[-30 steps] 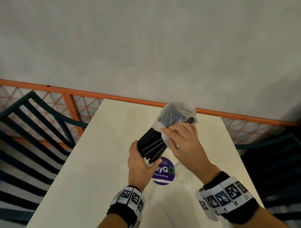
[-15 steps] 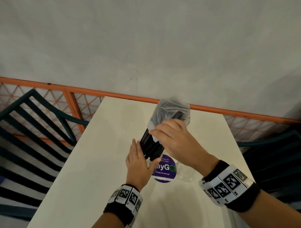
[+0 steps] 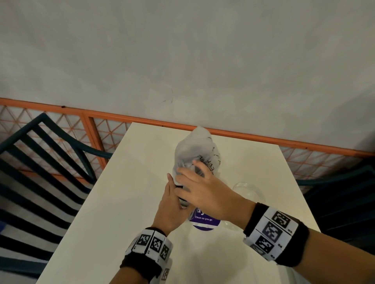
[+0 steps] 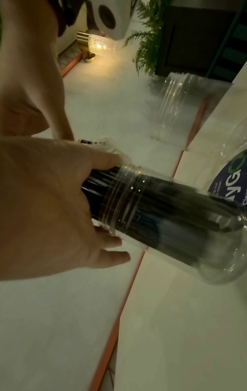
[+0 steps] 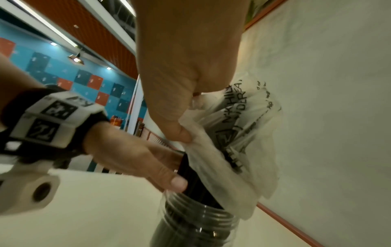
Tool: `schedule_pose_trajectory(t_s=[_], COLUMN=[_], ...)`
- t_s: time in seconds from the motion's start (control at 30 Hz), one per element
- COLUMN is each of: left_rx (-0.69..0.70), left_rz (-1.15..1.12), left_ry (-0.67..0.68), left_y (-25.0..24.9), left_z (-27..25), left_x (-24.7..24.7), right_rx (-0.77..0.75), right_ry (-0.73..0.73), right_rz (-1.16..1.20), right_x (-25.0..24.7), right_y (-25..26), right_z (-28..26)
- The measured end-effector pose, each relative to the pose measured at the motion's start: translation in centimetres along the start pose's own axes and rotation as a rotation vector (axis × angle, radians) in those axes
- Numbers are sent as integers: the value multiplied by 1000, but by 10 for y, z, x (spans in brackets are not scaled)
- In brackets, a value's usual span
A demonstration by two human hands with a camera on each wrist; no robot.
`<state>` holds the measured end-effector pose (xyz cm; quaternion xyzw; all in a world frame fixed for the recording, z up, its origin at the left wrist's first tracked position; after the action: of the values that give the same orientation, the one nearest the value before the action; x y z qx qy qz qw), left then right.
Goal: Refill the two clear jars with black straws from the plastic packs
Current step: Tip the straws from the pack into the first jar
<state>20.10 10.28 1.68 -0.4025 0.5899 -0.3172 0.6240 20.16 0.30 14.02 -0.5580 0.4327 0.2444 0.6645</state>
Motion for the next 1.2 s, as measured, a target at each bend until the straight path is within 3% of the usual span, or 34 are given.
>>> schedule_pose_trajectory(t_s=[0.1, 0.2, 0.37, 0.47, 0.63, 0.73, 0.87, 1.07, 1.13, 1.2], left_rx=[49, 26, -37, -73, -118, -156, -149, -229, -259, -309], left_rz=[-69, -89, -80, -56, -25, 21, -139, -578, -636, -670], left_ry=[-4, -31, -9, 10, 41, -16, -169, 311, 307, 215], left_y=[-5, -9, -10, -13, -19, -25, -53, -92, -89, -81], left_z=[-1, -4, -5, -10, -21, -34, -72, -135, -144, -151], left_x=[-5, -9, -10, -12, -22, -35, -49, -27, -26, -29], right_rx=[-26, 41, 118, 254, 605, 797, 957, 921, 905, 954], right_ry=[24, -10, -175, -229, -225, -308, -519, -545, -553, -550], right_rz=[-91, -128, -136, -100, 43, 221, 783, 1440, 1571, 1598], right_x=[3, -8, -35, -47, -57, -63, -68, -48, -40, -33], right_y=[3, -5, -25, -45, -68, -65, -32, 44, 57, 63], right_z=[0, 2, 2, -7, -41, -75, -117, -158, -169, -181])
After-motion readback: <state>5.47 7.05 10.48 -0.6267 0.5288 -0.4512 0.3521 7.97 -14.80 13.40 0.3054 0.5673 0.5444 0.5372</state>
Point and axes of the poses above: each hand's wrist, its own z-axis towards the middle knuckle, its own x-axis out of the palm, y = z × x, the point moved 3 cm from there along z, towards the middle knuckle, and after that the axes turned 6 degrees about -x, right-handed, at the moved point
